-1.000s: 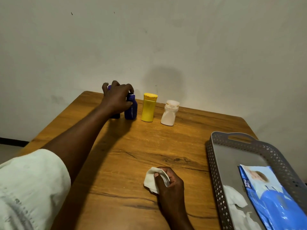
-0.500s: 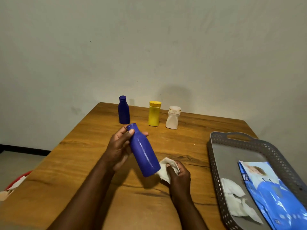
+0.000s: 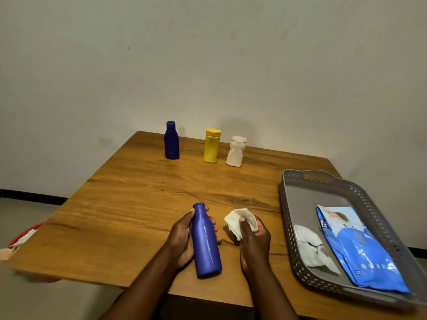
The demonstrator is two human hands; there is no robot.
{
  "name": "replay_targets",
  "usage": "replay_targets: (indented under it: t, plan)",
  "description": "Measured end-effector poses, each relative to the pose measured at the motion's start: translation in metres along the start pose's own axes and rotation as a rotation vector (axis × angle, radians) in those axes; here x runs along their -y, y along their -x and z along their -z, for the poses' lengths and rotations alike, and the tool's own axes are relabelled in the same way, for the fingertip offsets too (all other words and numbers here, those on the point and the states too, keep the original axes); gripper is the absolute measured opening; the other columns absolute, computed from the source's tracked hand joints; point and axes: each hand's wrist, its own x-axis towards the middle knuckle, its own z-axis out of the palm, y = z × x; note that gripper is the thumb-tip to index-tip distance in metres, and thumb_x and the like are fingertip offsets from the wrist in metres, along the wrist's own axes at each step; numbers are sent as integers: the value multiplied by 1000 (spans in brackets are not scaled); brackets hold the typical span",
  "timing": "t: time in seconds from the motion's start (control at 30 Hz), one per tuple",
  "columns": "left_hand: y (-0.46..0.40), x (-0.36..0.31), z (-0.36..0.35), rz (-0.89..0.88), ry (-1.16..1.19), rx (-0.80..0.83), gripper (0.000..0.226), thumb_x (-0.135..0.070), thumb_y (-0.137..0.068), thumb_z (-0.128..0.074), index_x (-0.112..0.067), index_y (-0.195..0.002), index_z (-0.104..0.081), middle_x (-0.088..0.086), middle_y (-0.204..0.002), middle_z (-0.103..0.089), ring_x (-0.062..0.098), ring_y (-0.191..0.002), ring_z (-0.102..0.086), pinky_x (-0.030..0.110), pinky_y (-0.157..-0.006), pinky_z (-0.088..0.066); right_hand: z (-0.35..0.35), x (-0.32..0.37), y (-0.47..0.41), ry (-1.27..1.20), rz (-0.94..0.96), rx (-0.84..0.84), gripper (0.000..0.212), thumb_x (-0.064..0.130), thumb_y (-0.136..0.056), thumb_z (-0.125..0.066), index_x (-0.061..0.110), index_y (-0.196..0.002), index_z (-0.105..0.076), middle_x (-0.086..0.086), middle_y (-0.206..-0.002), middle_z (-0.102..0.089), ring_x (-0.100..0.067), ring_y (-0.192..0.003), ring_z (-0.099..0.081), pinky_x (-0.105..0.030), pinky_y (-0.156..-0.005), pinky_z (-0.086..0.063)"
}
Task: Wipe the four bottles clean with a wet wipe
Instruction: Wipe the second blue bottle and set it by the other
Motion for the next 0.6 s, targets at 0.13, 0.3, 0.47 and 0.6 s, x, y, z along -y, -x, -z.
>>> replay_targets:
  t: [0.13,0.3,0.47,0.6]
  plan:
    - [3,5,0,2,-14,45,44,-35,-88,-51,-6,-120,-55,18,-87,-63,29,-76,-64,46,-77,-53,-4,3,5,208,147,-27,19,11,-87,-65,28,-95,-68,-8,-99,-71,-24,-92,-68,-48,-78,-58]
    - [2,8,2,-77,-157,-15,52,-40,-83,-58,-4,-120,-56,16,-82,-64,30,-70,-62,41,-72,-52,-33,32,11,569,607,103,27,-3,-83,-66,19,-99,-69,3,-90,-60,13,-85,-56,-3,-70,-44]
    - [2,10,2,-135,-182,-62,29,-30,-93,-50,-9,-109,-61,9,-78,-67,21,-64,-64,31,-60,-51,-45,20,19,835,712,425,9,6,-89,-61,8,-94,-68,10,-85,-56,6,-81,-56,-4,-67,-39]
    - [2,10,5,-64,-144,-42,35,-41,-84,-54,-11,-99,-61,9,-77,-64,20,-64,-63,31,-62,-50,-31,1,33,1004,871,416,10,14,-95,-54,13,-87,-59,3,-91,-56,-9,-82,-56,-21,-69,-46]
